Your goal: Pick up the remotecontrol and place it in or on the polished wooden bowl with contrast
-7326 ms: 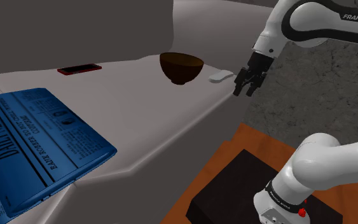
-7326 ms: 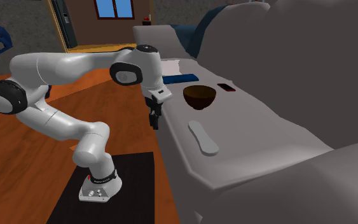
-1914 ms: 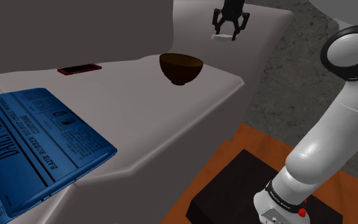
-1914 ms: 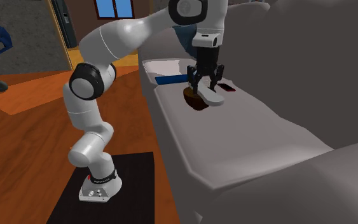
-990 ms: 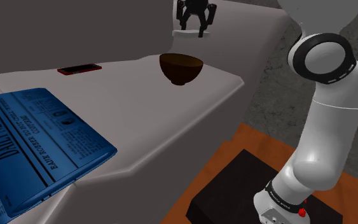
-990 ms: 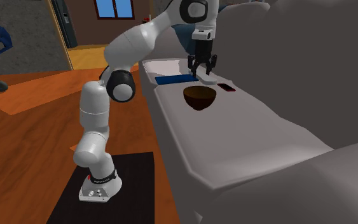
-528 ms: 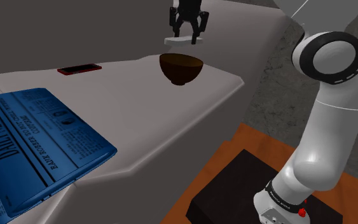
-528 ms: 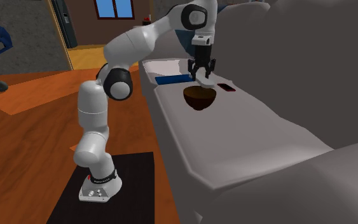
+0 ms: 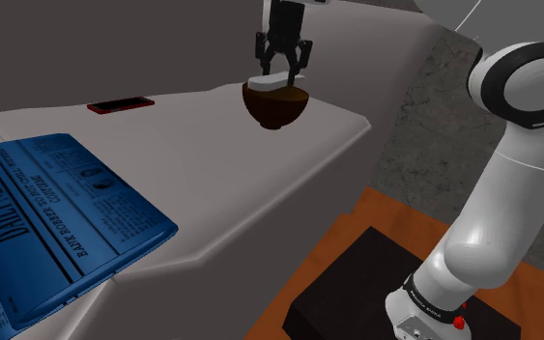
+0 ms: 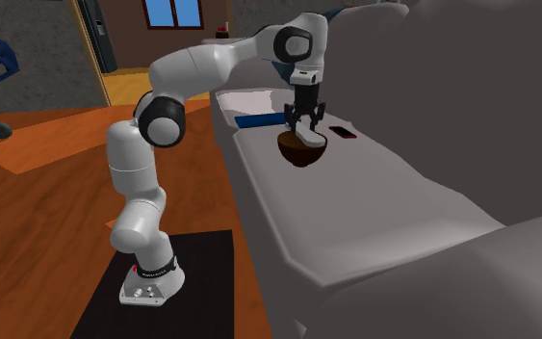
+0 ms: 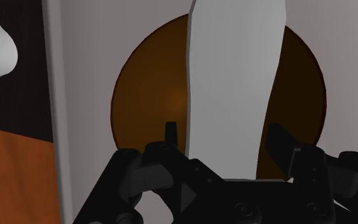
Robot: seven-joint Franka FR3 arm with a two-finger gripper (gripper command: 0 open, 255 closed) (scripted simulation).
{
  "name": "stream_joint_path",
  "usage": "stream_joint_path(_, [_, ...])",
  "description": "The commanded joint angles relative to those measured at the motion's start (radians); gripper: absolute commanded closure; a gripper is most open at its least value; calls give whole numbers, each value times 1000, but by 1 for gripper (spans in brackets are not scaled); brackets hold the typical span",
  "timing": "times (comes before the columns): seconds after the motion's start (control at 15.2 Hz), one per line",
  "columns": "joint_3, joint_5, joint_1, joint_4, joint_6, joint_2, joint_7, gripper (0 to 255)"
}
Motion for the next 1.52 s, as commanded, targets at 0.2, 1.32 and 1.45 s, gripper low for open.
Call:
stream_joint_path(0.2, [-2, 7, -4, -53, 35, -20, -2, 255])
stream_joint_path(1.32, [11, -40, 34, 263, -159, 108, 18, 0])
stream_joint_path(1.45, [11, -40, 34, 263, -159, 108, 18, 0])
